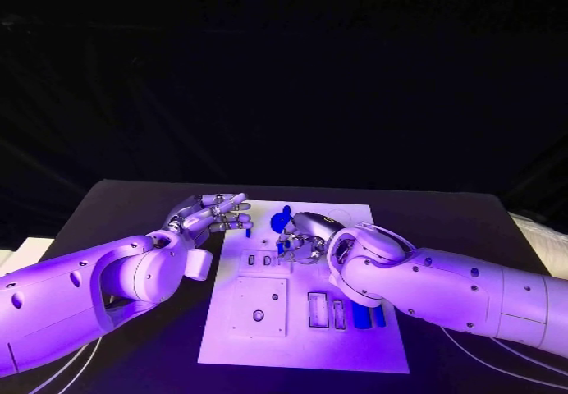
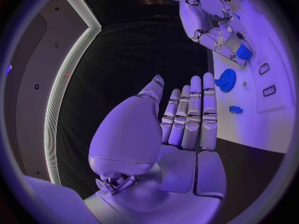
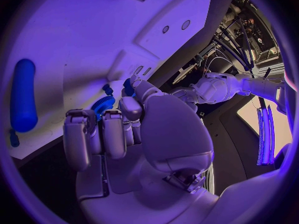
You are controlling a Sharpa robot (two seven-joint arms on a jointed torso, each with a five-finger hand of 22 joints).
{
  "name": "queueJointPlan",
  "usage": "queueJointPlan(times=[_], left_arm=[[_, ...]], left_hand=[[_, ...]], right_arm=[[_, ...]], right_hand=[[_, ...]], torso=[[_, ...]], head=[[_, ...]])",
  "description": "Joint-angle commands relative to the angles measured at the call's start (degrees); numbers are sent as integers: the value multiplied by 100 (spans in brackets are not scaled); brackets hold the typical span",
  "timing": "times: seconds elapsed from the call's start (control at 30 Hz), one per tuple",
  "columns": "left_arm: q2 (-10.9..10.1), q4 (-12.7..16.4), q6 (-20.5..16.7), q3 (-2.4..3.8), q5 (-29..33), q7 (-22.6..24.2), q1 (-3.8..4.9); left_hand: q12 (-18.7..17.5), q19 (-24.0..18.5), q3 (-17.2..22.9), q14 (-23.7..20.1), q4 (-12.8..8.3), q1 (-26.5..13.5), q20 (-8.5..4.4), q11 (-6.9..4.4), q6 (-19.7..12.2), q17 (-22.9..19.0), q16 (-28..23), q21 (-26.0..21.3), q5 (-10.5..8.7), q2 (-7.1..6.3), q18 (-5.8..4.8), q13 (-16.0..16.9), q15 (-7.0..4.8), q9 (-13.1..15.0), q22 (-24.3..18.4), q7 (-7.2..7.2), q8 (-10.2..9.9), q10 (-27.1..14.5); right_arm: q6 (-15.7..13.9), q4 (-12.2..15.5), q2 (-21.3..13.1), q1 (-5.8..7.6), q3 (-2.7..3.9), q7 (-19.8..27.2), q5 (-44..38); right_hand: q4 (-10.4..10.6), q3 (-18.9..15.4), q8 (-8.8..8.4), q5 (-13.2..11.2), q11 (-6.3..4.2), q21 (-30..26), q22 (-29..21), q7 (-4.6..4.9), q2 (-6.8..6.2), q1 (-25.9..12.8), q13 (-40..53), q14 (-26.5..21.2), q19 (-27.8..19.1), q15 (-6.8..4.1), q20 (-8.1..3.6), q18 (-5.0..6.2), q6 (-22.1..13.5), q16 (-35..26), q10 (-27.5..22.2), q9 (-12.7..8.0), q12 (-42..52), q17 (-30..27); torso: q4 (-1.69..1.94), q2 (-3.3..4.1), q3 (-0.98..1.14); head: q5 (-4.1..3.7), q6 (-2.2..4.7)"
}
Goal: Assemble the parts on the task board
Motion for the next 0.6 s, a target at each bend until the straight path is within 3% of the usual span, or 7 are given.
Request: queueJointPlan(times=[0.03,0.23,0.6], left_arm=[[12,22,118,3,-22,33,6],[11,38,114,3,-22,33,7],[15,42,118,3,-22,28,7]], left_hand=[[-15,25,0,-20,-38,-8,-9,-3,2,9,-39,-32,-20,64,49,-5,20,-1,-5,4,-27,11],[-15,25,0,-20,-38,-8,-9,-3,2,9,-39,-32,-20,64,49,-5,20,-1,-5,4,-27,11],[-15,25,0,-20,-38,-8,-9,-3,2,9,-39,-32,-20,64,49,-5,20,-1,-5,4,-27,11]], right_arm=[[184,-18,52,-15,-10,-17,-313],[216,-129,188,-52,-44,-95,-453],[289,-174,249,-113,-67,-177,-550]], right_hand=[[-3,15,16,26,2,-26,597,-15,-8,-63,-15,382,-44,-30,2,-37,72,-39,-59,-10,-50,489],[5,10,16,28,1,-40,571,-17,-41,-115,-29,378,-63,-32,1,-31,77,-53,-68,-9,-70,471],[9,7,15,27,0,-48,558,-18,-58,-142,-30,376,-72,-33,0,-28,78,-61,-68,-9,-74,462]], torso=[[-8,-1,2],[-3,3,12],[-6,1,9]], head=[[8,-17],[30,-32],[64,-79]])
